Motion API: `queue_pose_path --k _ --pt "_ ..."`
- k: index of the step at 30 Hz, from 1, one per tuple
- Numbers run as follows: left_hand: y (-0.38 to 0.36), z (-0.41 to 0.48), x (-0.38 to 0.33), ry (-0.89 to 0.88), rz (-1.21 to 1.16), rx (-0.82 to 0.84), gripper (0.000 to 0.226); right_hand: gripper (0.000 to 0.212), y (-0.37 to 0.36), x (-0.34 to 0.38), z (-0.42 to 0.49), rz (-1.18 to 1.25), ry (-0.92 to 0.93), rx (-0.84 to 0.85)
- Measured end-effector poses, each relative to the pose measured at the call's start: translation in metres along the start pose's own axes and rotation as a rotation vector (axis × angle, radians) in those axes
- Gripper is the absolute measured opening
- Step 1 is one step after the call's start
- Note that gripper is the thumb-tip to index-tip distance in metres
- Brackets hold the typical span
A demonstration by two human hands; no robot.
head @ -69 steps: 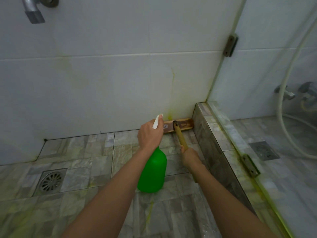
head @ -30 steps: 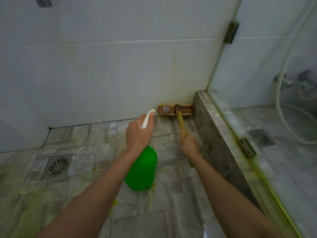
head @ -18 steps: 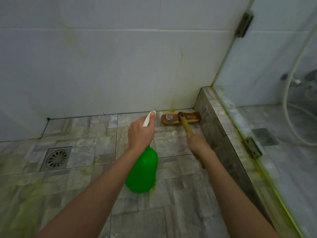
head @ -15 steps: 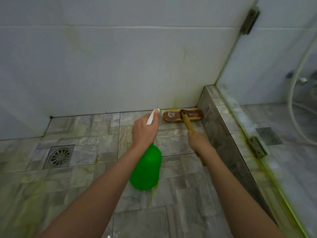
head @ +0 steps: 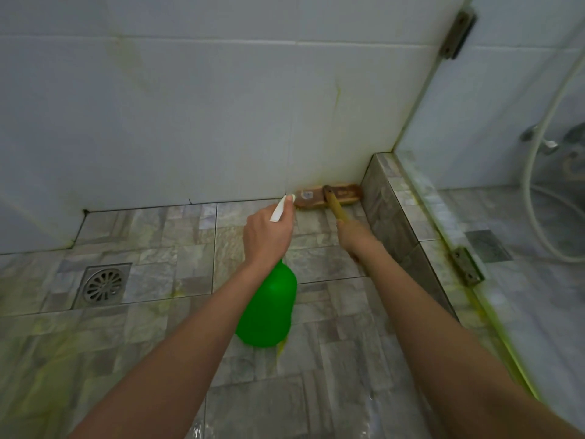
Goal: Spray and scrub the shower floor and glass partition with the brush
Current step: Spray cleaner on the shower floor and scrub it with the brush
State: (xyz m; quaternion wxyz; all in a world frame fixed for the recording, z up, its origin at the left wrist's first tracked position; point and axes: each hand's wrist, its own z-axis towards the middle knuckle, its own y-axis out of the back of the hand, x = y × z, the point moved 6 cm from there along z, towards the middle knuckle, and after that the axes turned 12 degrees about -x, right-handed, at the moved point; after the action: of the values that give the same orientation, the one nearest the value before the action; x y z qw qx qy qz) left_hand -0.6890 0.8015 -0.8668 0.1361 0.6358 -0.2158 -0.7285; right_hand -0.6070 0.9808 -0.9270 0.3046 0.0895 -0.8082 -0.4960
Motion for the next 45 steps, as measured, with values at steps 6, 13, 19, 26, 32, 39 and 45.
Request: queue_pose_path --k 6,13,19,26,32,39,45 --pt "0.017 0.007 0.006 0.044 -0.022 0.063 0.064 0.042 -0.015 -0.035 -0.055 -0.009 -0.005 -0.005" --pt "0.029 -0.007 0.004 -0.001 -0.071 0.118 0.053 0.042 0.003 0.002 -0.001 0.046 -0.053 0.015" --pt "0.041 -0.015 0.005 0.001 -0.045 0.161 0.046 0.055 -0.026 -0.076 -0.103 0.053 -0.142 -0.031" --pt "0.052 -0.031 0.015 0.071 -0.108 0.215 0.041 0.05 -0.006 -0.004 -0.038 0.052 -0.068 0.058" --pt "0.076 -0.039 0.03 0.112 -0.085 0.235 0.035 0.055 -0.026 -0.075 -0.127 0.053 -0.133 -0.008" --pt "0.093 -0.045 0.047 0.134 -0.058 0.208 0.037 0.055 -0.02 0.02 -0.045 0.026 -0.018 0.022" --pt "0.13 -0.028 0.052 0.182 -0.099 0.113 0.036 0.053 -0.055 -0.04 -0.161 -0.016 -0.001 0.057"
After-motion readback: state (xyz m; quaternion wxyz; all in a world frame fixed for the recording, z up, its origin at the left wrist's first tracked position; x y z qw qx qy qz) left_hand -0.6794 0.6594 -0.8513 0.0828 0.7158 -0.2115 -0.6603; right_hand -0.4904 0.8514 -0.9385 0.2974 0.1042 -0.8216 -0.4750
